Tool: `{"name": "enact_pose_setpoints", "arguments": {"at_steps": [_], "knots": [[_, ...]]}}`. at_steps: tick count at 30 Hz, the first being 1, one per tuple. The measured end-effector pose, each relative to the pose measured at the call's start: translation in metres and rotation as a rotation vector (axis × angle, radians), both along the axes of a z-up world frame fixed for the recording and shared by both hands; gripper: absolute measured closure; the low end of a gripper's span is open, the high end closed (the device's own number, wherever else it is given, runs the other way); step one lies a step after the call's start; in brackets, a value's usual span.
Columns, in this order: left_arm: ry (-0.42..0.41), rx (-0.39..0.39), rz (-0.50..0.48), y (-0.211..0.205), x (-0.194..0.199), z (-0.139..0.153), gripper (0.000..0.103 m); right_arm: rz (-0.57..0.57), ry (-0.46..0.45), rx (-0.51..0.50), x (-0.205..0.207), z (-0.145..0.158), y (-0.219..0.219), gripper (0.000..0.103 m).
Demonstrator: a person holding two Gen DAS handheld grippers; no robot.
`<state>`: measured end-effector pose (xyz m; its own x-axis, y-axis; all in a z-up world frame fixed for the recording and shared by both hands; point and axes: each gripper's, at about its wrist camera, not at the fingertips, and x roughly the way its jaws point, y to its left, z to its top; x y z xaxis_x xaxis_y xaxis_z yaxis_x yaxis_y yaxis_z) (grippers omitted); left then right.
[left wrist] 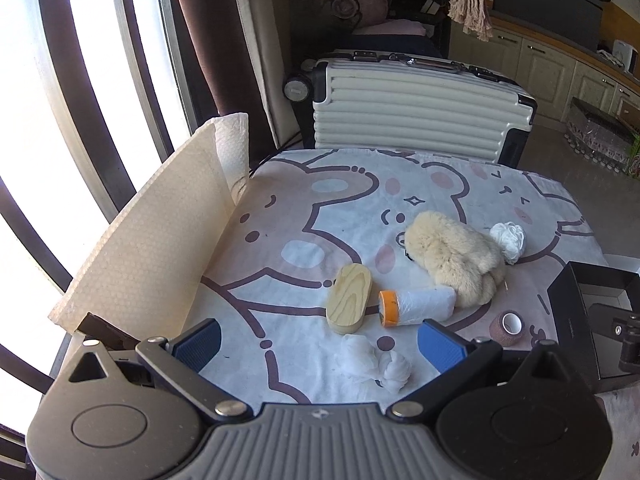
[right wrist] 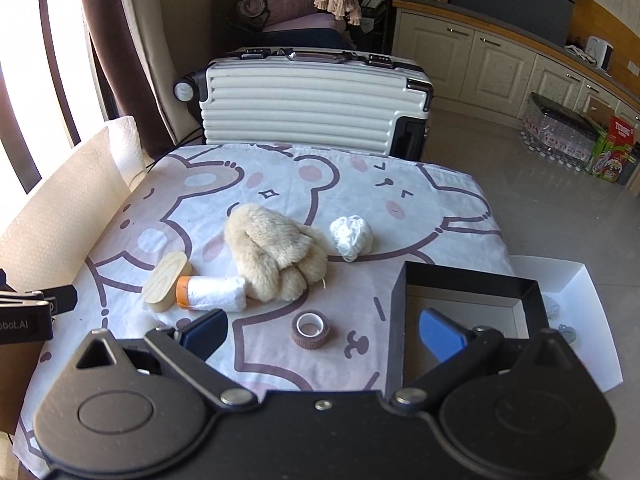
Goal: Organize objects
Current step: 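Move the left gripper to the white mesh bundle while the right gripper approaches the brown tape roll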
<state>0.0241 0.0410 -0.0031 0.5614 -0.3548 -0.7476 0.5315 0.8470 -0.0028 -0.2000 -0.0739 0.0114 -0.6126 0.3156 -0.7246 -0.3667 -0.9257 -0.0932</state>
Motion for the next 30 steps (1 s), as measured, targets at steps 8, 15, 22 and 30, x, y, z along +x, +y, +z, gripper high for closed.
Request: {"name": "enact_pose_setpoints", "arguments": {"at_steps": [8,15,22,30], "knots": [[-0.01,-0.035,0.007,-0.004,0.005,0.007,0.0,0.041,0.096,-0.035,-0.009,0.019,-0.007,0.0],[-0.015,-0.07,0.028,-0.011,0.021,0.022,0.0,0.022,0.113,0.028,-0.027,0.042,-0.003,0.0],[0.008,-0.105,0.056,-0.027,0.039,0.038,0.0,-0.051,0.115,0.015,-0.052,0.052,0.013,0.0],[0.075,-0.139,0.159,-0.047,0.059,0.025,0.0,-0.128,0.116,-0.05,-0.073,0.034,0.03,0.0]]}}
